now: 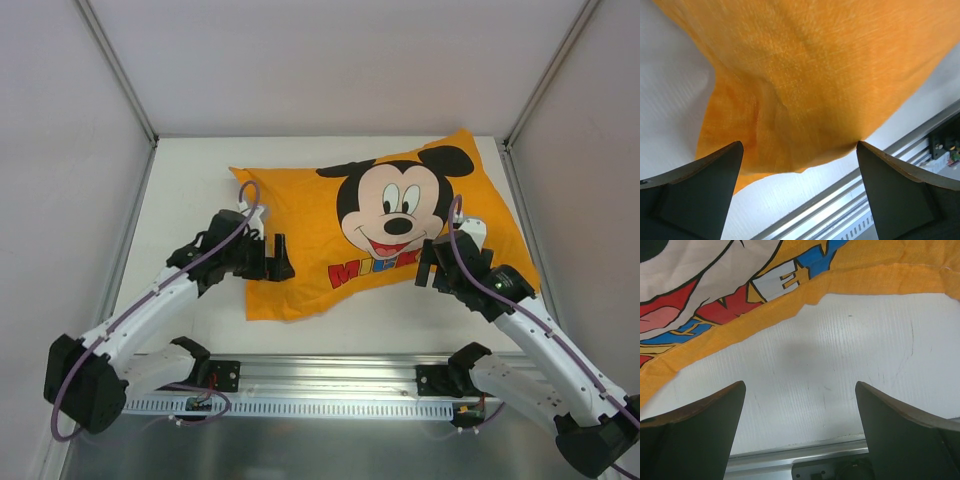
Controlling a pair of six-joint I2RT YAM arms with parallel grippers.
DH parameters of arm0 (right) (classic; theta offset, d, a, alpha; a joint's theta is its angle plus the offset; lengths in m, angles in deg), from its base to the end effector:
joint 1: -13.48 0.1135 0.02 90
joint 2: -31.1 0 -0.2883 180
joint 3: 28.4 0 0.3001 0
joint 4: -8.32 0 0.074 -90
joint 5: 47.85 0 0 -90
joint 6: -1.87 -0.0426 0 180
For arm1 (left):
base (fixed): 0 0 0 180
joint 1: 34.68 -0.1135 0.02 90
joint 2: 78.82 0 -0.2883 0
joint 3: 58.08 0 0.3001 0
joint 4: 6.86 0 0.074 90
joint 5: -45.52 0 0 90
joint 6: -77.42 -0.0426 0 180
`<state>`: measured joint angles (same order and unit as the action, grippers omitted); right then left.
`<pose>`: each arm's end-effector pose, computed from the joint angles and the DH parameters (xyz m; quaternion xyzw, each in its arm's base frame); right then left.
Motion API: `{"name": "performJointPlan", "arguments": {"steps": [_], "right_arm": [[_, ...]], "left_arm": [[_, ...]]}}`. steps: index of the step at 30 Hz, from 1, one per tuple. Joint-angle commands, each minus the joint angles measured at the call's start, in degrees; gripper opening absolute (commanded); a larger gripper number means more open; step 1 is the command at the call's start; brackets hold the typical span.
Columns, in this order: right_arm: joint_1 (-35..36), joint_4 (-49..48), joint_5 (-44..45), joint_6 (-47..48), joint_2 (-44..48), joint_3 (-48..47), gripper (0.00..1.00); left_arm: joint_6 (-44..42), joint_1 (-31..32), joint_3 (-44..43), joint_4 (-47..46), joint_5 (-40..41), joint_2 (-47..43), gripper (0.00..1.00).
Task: Remove the pillowcase from the pillow
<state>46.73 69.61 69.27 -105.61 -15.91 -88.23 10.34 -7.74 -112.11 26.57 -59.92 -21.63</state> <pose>0.1697 0.0881 0.3072 -0.0424 0.9118 -0.0505 0.4053 0.2229 -0.1260 0.2707 0.0914 0.8826 -0.2965 0.3532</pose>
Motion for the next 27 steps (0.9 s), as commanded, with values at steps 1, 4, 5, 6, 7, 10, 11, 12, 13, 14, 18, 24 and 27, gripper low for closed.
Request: {"name": "performJointPlan", "arguments": {"steps": [1, 4, 5, 6, 7, 10, 11, 12, 13, 14, 18, 24, 27], "right_arm": [[0.2, -0.6, -0.7, 0.1, 0.2, -1.5, 0.96], [0.2, -0.4, -0.2, 0.2, 0.8, -1.4, 0.96], [0.2, -0.4, -0.3, 0.2, 0.9, -1.5, 0.96], [0.2, -0.6, -0.4, 0.2, 0.9, -1.3, 0.96], [0.2, -0.7, -0.5, 0.3, 0.7, -1.1, 0.96], [0.2, -0.8, -0.2, 0.1, 0.0, -1.0, 0.96], [0.1, -0.5, 0.6, -0.1, -0.2, -1.0, 0.96], [0.2, -0.4, 1.0, -0.4, -0.2, -0.9, 0.96], [0.0, -0.1, 1.7, -0.1, 0.0, -0.9, 0.96], [-0.5, 0.2, 2.5, 0.1, 0.1, -0.8, 0.96], [-5.5, 2.0, 1.7, 2.2, 0.5, -1.8, 0.96], [-15.1, 3.0, -5.2, 7.4, 3.4, -3.0, 0.96], [-16.0, 3.1, -6.8, 8.5, 2.8, -2.5, 0.96]], "left_arm": [[-1.4, 4.3, -2.1, 1.1, 5.3, 6.2, 0.99], [0.0, 7.3, -1.6, 0.6, 9.0, 8.2, 0.99], [0.3, 7.6, -1.3, 0.3, 9.8, 8.2, 0.99], [0.6, 7.7, -0.6, -0.4, 10.8, 7.9, 0.99], [1.2, 7.6, -0.1, -2.1, 11.1, 7.5, 0.99], [1.5, 7.7, 0.6, -4.9, 10.7, 7.3, 0.94], [1.3, 7.7, 0.5, -5.3, 9.8, 7.7, 0.75], [1.3, 7.7, 0.2, -5.3, 8.9, 8.2, 0.64], [1.1, 7.7, -0.4, -5.3, 7.8, 9.4, 0.50], [1.1, 7.7, -1.1, -5.3, 5.7, 10.6, 0.10], [2.0, 7.2, -3.1, -3.4, 5.6, 9.5, 0.00], [9.3, -15.6, -4.3, 3.8, 7.6, -1.4, 0.00], [9.9, -24.0, -6.9, 6.1, 7.3, -3.0, 0.00]]}}
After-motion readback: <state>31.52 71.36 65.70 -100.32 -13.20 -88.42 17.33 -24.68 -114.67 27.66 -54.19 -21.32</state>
